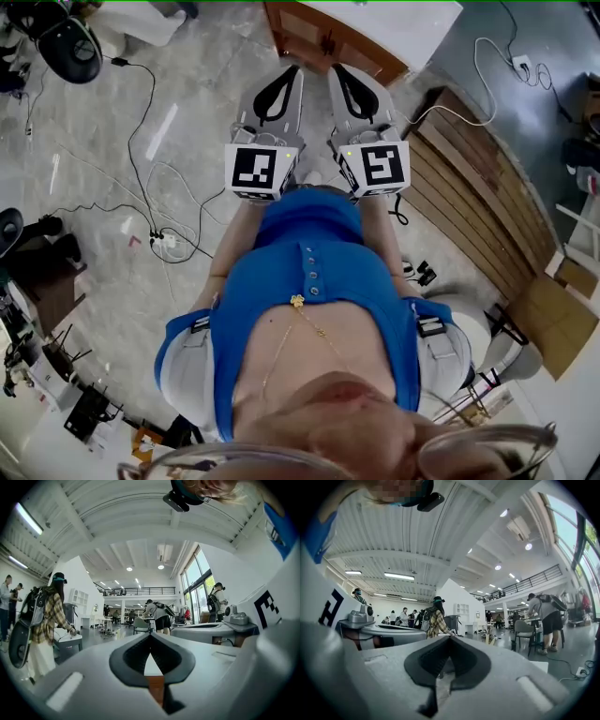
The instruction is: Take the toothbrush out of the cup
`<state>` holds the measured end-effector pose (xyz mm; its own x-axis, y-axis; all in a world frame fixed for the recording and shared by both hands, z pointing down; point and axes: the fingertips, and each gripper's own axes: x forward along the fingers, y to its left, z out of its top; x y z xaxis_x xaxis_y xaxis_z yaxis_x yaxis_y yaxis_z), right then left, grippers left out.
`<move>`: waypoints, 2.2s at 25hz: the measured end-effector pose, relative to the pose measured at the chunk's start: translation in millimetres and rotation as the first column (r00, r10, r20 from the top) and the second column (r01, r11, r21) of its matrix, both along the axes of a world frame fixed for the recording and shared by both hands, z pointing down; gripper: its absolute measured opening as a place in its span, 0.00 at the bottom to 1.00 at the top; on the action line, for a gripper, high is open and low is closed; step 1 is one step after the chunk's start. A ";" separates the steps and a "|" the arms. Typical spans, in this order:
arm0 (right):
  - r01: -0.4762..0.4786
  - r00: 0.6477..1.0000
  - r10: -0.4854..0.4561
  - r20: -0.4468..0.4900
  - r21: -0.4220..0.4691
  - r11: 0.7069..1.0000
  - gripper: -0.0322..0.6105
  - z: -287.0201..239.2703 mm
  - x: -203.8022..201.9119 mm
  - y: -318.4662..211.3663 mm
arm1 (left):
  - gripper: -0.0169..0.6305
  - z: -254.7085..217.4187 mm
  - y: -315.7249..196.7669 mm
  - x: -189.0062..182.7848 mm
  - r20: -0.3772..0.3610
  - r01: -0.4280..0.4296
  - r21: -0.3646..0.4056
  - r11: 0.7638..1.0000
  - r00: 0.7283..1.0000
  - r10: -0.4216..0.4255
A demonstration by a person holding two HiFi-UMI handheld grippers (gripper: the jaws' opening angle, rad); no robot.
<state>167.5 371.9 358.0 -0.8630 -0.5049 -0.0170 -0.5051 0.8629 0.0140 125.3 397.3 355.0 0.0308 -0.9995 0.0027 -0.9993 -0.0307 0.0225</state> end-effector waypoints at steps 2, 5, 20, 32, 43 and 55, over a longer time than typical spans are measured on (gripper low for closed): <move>-0.012 1.000 0.012 -0.004 0.003 1.000 0.05 -0.3 -6.9 -8.4 | 0.03 0.6 -9.7 -6.8 -0.007 -0.015 0.001 1.000 1.000 0.015; -0.033 0.999 0.033 -0.012 0.012 0.999 0.05 -1.5 -20.6 -24.2 | 0.03 -0.6 -29.0 -18.5 -0.023 -0.051 0.007 0.999 0.998 0.051; -0.105 0.994 0.105 -0.001 0.022 0.994 0.05 -9.2 -113.6 -96.7 | 0.03 -4.0 -104.1 -109.4 -0.020 -0.167 -0.009 0.986 0.986 0.167; -0.135 0.990 0.136 -0.040 0.010 0.991 0.05 6.6 -172.8 -117.4 | 0.03 8.6 -127.5 -162.4 -0.038 -0.223 -0.022 0.974 0.974 0.222; -0.131 0.990 0.132 -0.044 0.017 0.991 0.05 6.5 -184.0 -143.6 | 0.03 11.5 -150.0 -174.9 -0.052 -0.206 -0.029 0.978 0.978 0.204; -0.073 0.997 0.074 -0.006 0.055 0.996 0.05 -10.8 -203.2 -258.5 | 0.03 -2.4 -261.4 -187.4 -0.032 -0.157 -0.023 0.987 0.987 0.156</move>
<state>-35.8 113.5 347.2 -0.8238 -0.5655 -0.0396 -0.5668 0.8213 0.0639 -62.1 135.9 352.6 0.1874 -0.9820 0.0245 -0.9810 -0.1858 0.0549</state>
